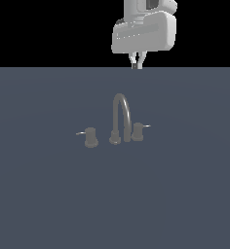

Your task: Turn on the faucet by rotating a designated handle.

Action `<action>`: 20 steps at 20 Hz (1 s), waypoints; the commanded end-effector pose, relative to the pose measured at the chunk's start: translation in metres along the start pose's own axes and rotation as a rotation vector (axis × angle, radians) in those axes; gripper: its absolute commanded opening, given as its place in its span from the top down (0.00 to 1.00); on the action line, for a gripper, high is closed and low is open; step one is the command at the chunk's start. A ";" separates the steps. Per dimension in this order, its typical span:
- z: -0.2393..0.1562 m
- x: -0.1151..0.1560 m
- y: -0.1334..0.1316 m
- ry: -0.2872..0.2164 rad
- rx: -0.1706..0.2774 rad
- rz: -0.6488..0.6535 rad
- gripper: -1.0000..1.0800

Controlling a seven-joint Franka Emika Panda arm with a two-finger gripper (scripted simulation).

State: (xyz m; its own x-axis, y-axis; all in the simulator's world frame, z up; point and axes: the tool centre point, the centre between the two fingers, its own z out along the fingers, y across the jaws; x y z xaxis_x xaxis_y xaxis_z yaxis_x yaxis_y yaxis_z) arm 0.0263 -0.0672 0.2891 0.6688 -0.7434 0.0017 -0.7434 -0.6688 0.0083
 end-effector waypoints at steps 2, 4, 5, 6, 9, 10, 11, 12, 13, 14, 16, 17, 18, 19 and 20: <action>0.033 0.018 -0.009 0.000 0.001 0.082 1.00; 0.052 0.027 -0.012 0.000 0.002 0.128 1.00; 0.062 0.032 -0.014 0.000 0.002 0.152 1.00; 0.072 0.036 -0.016 0.000 0.003 0.175 1.00; 0.103 0.049 -0.020 -0.001 0.004 0.244 1.00; 0.113 0.052 -0.021 -0.001 0.004 0.267 1.00; 0.124 0.056 -0.021 -0.001 0.005 0.290 1.00; 0.134 0.059 -0.022 -0.002 0.005 0.312 1.00; 0.144 0.062 -0.022 -0.002 0.005 0.333 1.00; 0.153 0.065 -0.023 -0.002 0.005 0.353 1.00; 0.170 0.070 -0.023 -0.002 0.006 0.388 1.00; 0.177 0.072 -0.023 -0.003 0.006 0.404 1.00; 0.184 0.073 -0.023 -0.003 0.006 0.419 1.00; 0.191 0.075 -0.023 -0.003 0.007 0.433 1.00; 0.197 0.076 -0.022 -0.003 0.007 0.445 1.00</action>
State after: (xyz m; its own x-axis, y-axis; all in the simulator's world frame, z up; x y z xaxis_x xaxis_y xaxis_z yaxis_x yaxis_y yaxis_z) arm 0.0911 -0.1081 0.1019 0.3046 -0.9525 0.0000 -0.9525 -0.3046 0.0026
